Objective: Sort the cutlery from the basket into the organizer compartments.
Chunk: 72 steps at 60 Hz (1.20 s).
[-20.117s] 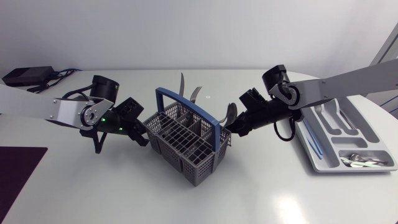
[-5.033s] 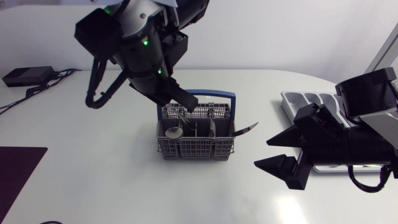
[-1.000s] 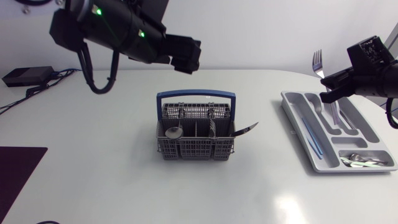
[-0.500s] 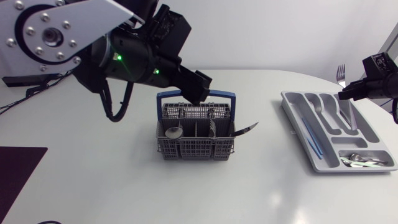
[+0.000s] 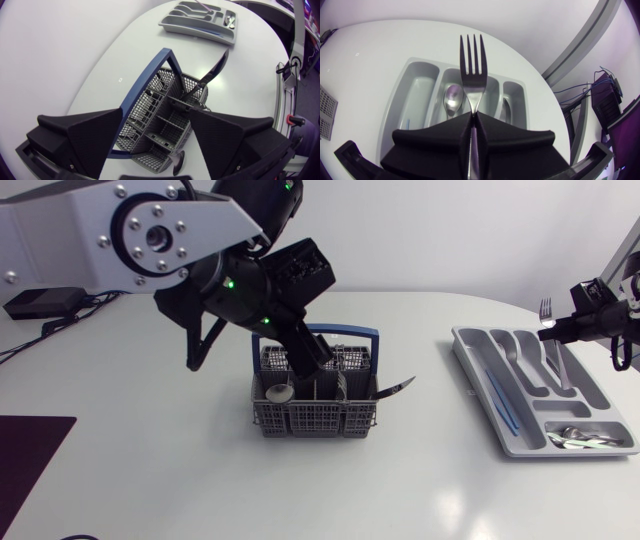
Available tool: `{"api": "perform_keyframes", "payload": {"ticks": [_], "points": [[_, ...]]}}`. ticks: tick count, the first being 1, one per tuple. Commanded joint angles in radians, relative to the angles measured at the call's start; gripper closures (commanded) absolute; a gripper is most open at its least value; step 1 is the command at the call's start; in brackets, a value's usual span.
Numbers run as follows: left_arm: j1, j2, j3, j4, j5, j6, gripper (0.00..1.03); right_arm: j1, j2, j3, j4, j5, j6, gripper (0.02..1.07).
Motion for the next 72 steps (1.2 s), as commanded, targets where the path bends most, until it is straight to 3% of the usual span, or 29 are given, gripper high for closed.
{"api": "perform_keyframes", "payload": {"ticks": [1, 14, 20, 24, 26, 39, 42, 65, 69, 72], "points": [[0.007, -0.004, 0.026, -0.009, 0.028, 0.082, 0.12, -0.008, 0.066, 0.071, -0.013, 0.022, 0.015, 1.01], [0.057, -0.079, -0.081, 0.088, 0.197, 0.246, 0.14, -0.007, 0.199, 0.195, -0.065, 0.053, 0.049, 1.01], [0.062, -0.027, -0.023, -0.02, 0.234, 0.236, 0.16, 0.001, 0.231, 0.215, -0.068, 0.067, 0.058, 1.01], [0.065, 0.05, 0.077, -0.196, 0.246, 0.207, 0.19, 0.006, 0.25, 0.232, -0.076, 0.078, 0.061, 1.0], [0.067, 0.061, 0.084, -0.219, 0.246, 0.2, 0.21, 0.006, 0.263, 0.244, -0.082, 0.081, 0.064, 1.0], [0.068, 0.03, 0.023, -0.221, 0.3, 0.141, 0.2, 0.01, 0.326, 0.281, -0.094, 0.099, 0.072, 0.99], [0.057, 0.029, 0.028, -0.221, 0.303, 0.113, 0.2, 0.01, 0.336, 0.289, -0.094, 0.102, 0.075, 0.95], [0.022, 0.029, 0.077, -0.24, 0.309, -0.116, 0.21, 0.019, 0.365, 0.292, -0.108, 0.116, 0.077, 0.95], [0.037, 0.036, 0.092, -0.256, 0.393, -0.137, 0.21, 0.021, 0.366, 0.29, -0.108, 0.124, 0.077, 0.92], [0.056, 0.039, 0.104, -0.274, 0.456, -0.137, 0.21, 0.021, 0.366, 0.289, -0.108, 0.125, 0.077, 0.79]]}}
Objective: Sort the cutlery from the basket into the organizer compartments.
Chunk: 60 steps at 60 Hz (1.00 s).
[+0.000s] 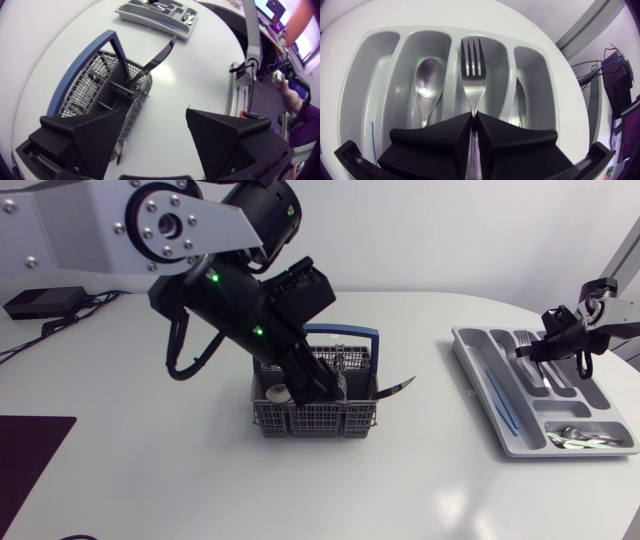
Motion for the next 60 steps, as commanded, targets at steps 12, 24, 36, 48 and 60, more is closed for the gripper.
{"api": "perform_keyframes", "payload": {"ticks": [12, 24, 36, 48, 60], "points": [[0.008, -0.011, 0.04, -0.024, 0.066, -0.072, 0.06, 0.005, 0.02, 0.006, -0.014, 0.011, 0.015, 0.41], [-0.067, -0.072, -0.073, 0.174, -0.173, -0.22, 0.05, 0.004, -0.002, -0.023, -0.007, 0.01, 0.01, 0.34], [-0.087, -0.057, -0.05, 0.203, -0.288, -0.305, 0.04, 0.004, -0.029, -0.052, 0.01, 0.006, 0.006, 0.34], [-0.076, -0.045, -0.053, 0.2, -0.282, -0.36, 0.1, -0.001, -0.078, -0.11, 0.041, 0.0, 0.004, 0.27], [-0.041, -0.022, -0.027, 0.131, -0.217, -0.546, 0.17, -0.004, -0.153, -0.188, 0.07, -0.01, 0.004, 0.21]]}}
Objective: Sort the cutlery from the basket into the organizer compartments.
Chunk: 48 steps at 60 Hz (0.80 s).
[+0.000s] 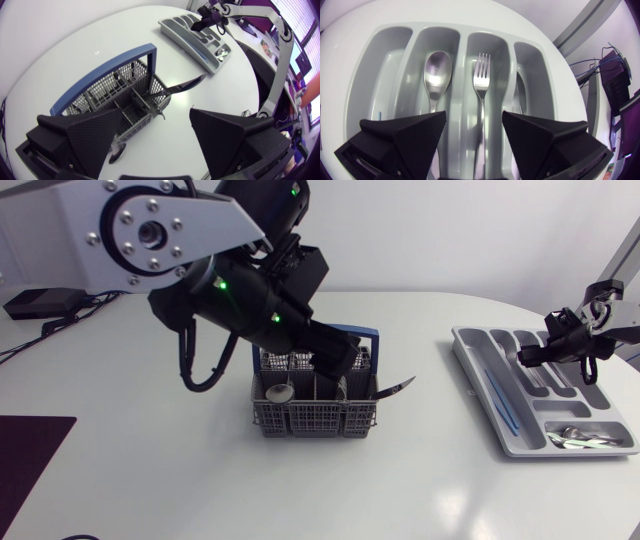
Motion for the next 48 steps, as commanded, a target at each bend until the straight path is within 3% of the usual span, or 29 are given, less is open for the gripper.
{"api": "perform_keyframes", "payload": {"ticks": [1, 8, 12, 16, 41, 48], "points": [[0.018, 0.037, 0.031, -0.052, 0.019, -0.099, 0.17, -0.005, -0.067, -0.053, 0.017, -0.01, 0.002, 0.21], [0.004, 0.099, 0.094, -0.164, 0.021, -0.114, 0.18, -0.008, -0.119, -0.099, 0.025, -0.024, 0.002, 0.17], [0.002, 0.133, 0.133, -0.215, 0.021, -0.127, 0.26, -0.008, -0.149, -0.127, 0.026, -0.035, -0.002, 0.14], [-0.001, 0.149, 0.153, -0.224, 0.019, -0.156, 0.31, -0.008, -0.18, -0.156, 0.037, -0.038, -0.006, 0.13], [-0.013, 0.182, 0.189, -0.246, 0.037, -0.194, 0.31, -0.014, -0.198, -0.188, 0.035, -0.041, -0.012, 0.13], [-0.008, 0.2, 0.194, -0.244, 0.037, -0.219, 0.36, -0.008, -0.232, -0.229, 0.035, -0.052, -0.018, 0.13]]}}
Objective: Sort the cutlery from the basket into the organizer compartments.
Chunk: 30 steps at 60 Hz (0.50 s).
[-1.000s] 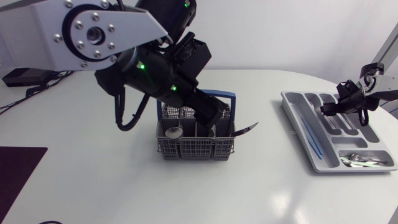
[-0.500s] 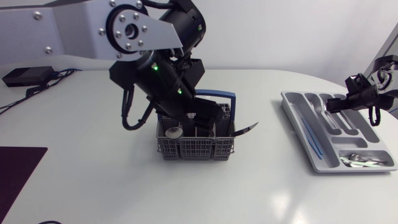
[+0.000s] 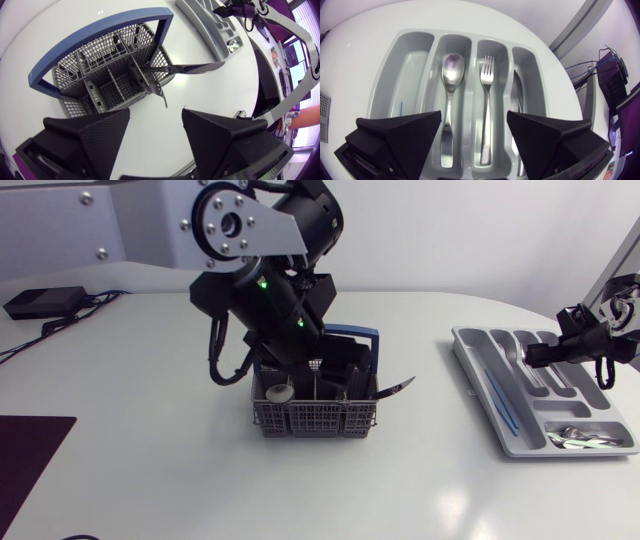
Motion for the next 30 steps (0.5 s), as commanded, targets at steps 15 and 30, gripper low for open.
{"api": "perform_keyframes", "payload": {"ticks": [15, 30], "points": [[0.001, 0.04, 0.039, -0.01, 0.009, -0.037, 0.36, 0.016, -0.136, -0.128, 0.007, -0.027, -0.03, 0.13], [-0.002, 0.063, 0.059, 0.009, 0.02, -0.046, 0.44, 0.019, -0.205, -0.171, 0.005, -0.031, -0.028, 0.12]]}}
